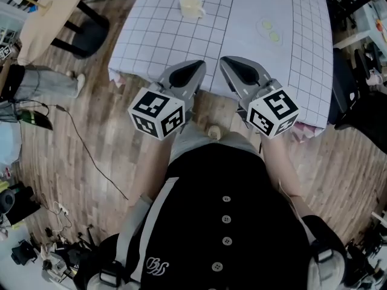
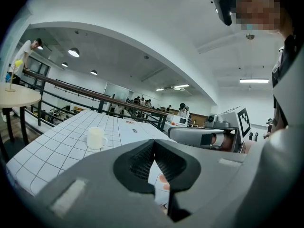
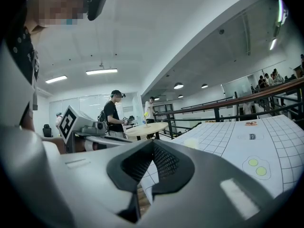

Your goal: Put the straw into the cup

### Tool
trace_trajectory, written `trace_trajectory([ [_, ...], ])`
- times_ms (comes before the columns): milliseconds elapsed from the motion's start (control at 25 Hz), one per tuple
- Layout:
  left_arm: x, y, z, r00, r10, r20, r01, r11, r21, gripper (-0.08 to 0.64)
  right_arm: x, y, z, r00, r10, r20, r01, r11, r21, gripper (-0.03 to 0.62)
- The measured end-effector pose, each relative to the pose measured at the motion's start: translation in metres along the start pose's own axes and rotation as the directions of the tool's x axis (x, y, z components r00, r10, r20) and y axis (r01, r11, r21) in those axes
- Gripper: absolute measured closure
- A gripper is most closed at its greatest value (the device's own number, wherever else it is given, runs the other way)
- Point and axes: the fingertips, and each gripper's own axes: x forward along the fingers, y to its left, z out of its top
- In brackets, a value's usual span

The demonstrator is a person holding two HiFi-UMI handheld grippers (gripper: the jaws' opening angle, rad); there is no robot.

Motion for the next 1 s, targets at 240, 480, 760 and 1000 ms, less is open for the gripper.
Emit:
trace_trajectory([
  [240,-0.006,-0.001,-0.008,1.000,0.025,-0.004,-0.026,0.999,-0.030,0.561,-0.005,0.003,-0.006,1.000,0.020,-0.015,-0.020,1.000,-0.005,0.592],
  [480,-0.008,-0.003,-0.020,0.999,0.044,-0.028,-0.046,0.998,-0.044,0.561,-0.007,0.008,-0.010,0.999,0.046,-0.017,-0.046,0.999,-0.009,0.592],
  [760,-0.007,-0.010,-0.025,0.998,0.035,-0.045,-0.037,0.999,-0.039,0.561,-0.006,0.017,-0.013,0.997,0.071,-0.037,-0.073,0.997,-0.032,0.592],
  [1000,-0.007,-0.015,-0.026,0.999,0.030,-0.040,-0.032,0.999,-0.043,0.561,-0.011,0.019,-0.013,0.997,0.062,-0.042,-0.065,0.996,-0.059,0.592],
])
